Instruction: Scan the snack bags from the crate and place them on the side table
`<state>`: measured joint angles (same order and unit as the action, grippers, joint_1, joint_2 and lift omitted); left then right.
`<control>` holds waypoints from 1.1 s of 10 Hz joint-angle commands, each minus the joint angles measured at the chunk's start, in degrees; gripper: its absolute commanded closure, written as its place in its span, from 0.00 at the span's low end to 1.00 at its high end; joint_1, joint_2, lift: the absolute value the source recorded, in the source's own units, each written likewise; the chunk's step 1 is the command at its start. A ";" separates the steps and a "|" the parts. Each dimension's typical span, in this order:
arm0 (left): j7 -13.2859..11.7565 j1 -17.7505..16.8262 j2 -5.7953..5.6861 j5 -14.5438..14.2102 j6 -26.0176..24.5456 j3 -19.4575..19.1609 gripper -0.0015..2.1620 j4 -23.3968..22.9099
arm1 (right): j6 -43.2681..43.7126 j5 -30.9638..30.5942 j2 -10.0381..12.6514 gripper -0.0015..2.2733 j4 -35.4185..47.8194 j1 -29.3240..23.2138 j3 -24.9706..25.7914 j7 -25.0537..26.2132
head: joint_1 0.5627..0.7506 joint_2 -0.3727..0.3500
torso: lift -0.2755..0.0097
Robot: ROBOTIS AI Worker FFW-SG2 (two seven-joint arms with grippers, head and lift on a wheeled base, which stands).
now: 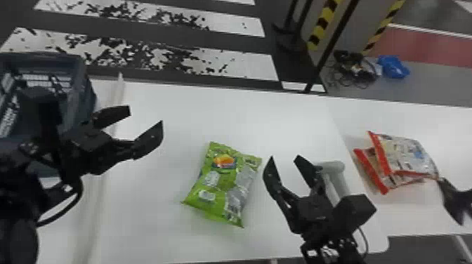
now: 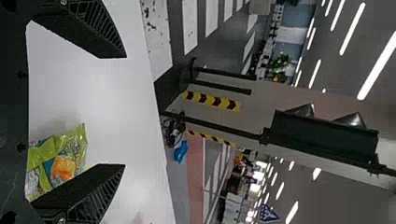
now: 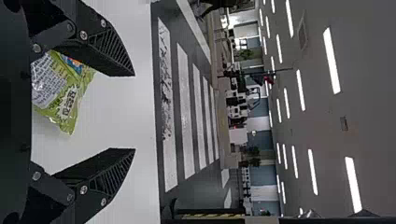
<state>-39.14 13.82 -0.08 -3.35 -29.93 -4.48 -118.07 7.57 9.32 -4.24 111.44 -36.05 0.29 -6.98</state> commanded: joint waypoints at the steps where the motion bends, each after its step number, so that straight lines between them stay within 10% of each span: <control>1: 1.35 4.02 0.23 -3.15 5.36 -5.27 0.02 -2.61 | 0.20 -0.09 -0.07 0.31 0.09 0.01 -0.29 -0.93 | 0.70 0.33 | 0.64; 3: 4.60 9.12 0.23 -3.42 13.80 -8.52 0.02 -5.16 | -0.15 -0.79 -0.15 0.78 0.53 -0.08 -0.73 -2.07 | 0.70 0.46 | 0.64; 5: 5.57 11.93 0.23 -5.00 18.72 -11.69 0.02 -5.33 | -0.68 -2.81 -0.15 0.97 0.79 0.01 -1.61 -4.88 | 0.70 0.56 | 0.64; 11: 4.25 17.91 0.23 -8.52 25.40 -16.08 0.02 -4.28 | -8.94 -8.88 -0.42 0.99 -2.64 4.76 -7.06 -13.50 | 0.70 0.82 | 0.64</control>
<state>-34.91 31.42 -0.09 -11.75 -4.54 -20.50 -122.45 0.02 1.34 -4.66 109.93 -32.44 -5.78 -20.32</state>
